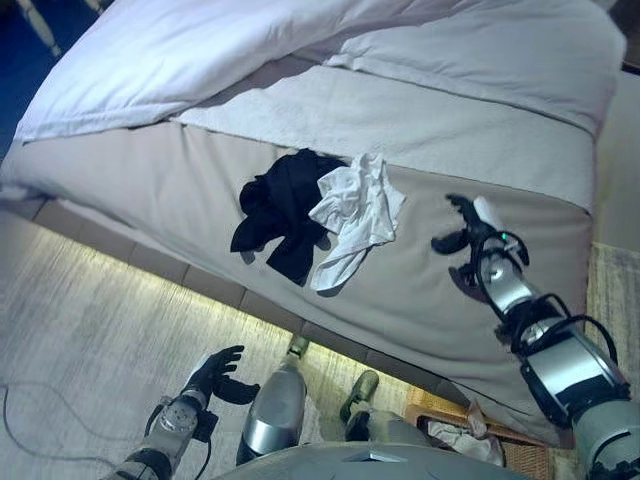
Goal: Pick up the clothes from the bed and place them into the basket
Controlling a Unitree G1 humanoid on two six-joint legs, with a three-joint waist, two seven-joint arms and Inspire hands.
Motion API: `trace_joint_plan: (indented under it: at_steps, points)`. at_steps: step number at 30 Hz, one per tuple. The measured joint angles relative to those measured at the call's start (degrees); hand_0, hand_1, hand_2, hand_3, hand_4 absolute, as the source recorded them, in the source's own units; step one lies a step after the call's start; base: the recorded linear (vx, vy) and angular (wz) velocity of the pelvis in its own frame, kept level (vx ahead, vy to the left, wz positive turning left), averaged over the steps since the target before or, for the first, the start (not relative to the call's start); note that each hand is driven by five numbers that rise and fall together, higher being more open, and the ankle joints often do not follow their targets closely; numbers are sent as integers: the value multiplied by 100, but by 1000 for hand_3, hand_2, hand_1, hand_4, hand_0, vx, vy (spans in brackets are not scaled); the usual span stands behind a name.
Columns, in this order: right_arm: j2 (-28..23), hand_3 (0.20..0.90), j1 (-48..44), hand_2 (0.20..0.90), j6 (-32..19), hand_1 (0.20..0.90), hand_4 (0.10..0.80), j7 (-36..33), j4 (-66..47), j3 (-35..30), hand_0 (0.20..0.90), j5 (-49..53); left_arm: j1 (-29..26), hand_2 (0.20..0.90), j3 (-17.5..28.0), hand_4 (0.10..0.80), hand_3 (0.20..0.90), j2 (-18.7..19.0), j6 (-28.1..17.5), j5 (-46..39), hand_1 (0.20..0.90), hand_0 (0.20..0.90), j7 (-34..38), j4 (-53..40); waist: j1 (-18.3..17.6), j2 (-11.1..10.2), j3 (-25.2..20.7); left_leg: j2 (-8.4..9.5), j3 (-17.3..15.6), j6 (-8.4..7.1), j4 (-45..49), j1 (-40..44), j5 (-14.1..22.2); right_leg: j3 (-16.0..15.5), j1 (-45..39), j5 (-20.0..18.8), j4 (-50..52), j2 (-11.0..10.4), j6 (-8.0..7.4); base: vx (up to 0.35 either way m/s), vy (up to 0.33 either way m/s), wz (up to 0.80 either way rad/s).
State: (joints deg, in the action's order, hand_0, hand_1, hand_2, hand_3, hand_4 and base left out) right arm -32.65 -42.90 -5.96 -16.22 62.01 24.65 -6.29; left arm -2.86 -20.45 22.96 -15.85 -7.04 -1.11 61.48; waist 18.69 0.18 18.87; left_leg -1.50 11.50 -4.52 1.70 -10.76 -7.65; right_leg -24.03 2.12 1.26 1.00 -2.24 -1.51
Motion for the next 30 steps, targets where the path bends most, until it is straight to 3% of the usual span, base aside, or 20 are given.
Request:
trace_joint_plan:
  at_steps: [5, 7, 10, 20, 23, 24, 25, 30]
  points:
    - [12, 900, -684, 900, -12, 900, 800, -113, 383, 111, 900, -146, -229, 900, -6, 800, 900, 81, -170, -8, 900, 900, -80, -3, 242, 68, 257, 69, 168, -74, 185, -341, 5, -147, 329, 163, 336, -108, -6, 20, -5, 17]
    - [14, 900, -974, 900, 65, 900, 800, -128, 511, 112, 900, -158, -318, 900, -4, 800, 900, 142, -226, -9, 900, 900, -83, -149, 346, 87, 428, 126, 218, -220, 411, -638, 118, -174, 695, 351, 816, -234, 9, 51, -18, 15]
    - [9, 900, -1156, 900, 180, 900, 800, -129, 580, 166, 900, -163, -388, 900, -5, 800, 900, 251, -285, -12, 900, 900, -94, -348, 473, 91, 693, 266, 254, -227, 650, -831, 135, -192, 979, 558, 1352, -452, 19, -10, 25, 13]
    - [-26, 900, -1943, 900, 376, 900, 800, -209, 747, 470, 900, -139, -442, 900, -41, 800, 900, 387, -265, -415, 900, 900, -146, -906, 592, 260, 1080, 688, 275, -31, 1759, -2048, 392, -150, 2239, 939, 2812, -1007, 2, -78, 102, 8]
    - [-96, 900, -2118, 900, 684, 900, 800, 61, 750, 475, 900, 120, -441, 900, -44, 800, 900, 396, -263, -503, 900, 900, -154, -907, 583, 338, 1123, 813, 210, 101, 2131, -2439, 530, -34, 2660, 1053, 3262, -1201, 4, -74, 70, 2]
    - [-123, 406, -2147, 476, 806, 476, 306, 166, 763, 527, 476, 145, -439, 900, -42, 800, 900, 403, -259, -539, 900, 900, -154, -911, 580, 342, 1125, 857, 187, 146, 2218, -2534, 559, 7, 2770, 1054, 3359, -1245, 4, -57, 74, -3]
    - [-176, 200, -2181, 300, 910, 300, 100, 273, 751, 556, 300, 193, -437, 900, -42, 800, 900, 404, -243, -549, 900, 900, -154, -920, 579, 353, 1130, 881, 133, 179, 2316, -2626, 580, 37, 2869, 1073, 3482, -1315, 8, -14, 56, -1]
    - [-346, 200, -2393, 300, 1267, 300, 100, 490, 800, 541, 300, 397, -419, 900, -16, 800, 900, 461, -167, -659, 900, 900, -153, -1155, 563, 363, 1134, 944, 75, 181, 2377, -2724, 592, 282, 3044, 1075, 3610, -1320, 9, 8, 6, 2]
